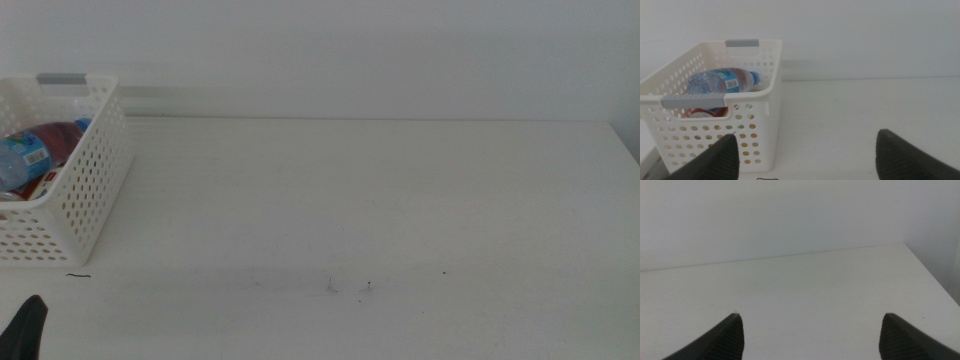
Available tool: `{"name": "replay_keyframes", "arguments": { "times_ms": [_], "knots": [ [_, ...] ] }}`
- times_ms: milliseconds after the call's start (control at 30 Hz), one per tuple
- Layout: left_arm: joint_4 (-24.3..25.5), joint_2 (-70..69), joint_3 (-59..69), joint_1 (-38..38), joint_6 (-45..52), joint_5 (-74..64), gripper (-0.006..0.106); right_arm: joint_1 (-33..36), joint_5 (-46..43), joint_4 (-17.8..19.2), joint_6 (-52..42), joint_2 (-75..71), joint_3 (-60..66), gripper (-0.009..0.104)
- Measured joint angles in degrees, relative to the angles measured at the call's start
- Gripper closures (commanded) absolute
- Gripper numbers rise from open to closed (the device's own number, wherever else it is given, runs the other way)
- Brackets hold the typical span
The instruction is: Use arms to grab the bottles and put them into the dustbin to the left of the table.
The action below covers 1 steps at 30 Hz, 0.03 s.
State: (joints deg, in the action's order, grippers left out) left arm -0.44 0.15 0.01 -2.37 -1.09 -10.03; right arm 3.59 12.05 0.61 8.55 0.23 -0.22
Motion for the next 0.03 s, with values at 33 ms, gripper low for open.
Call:
{"name": "replay_keyframes", "arguments": {
  "times_ms": [33],
  "knots": [
    [0.0, 0.0, 0.0, 0.1, 0.0, 0.0, 0.007, 0.0, 0.0, 0.0, 0.0, 0.0, 0.0, 0.008]
  ]
}}
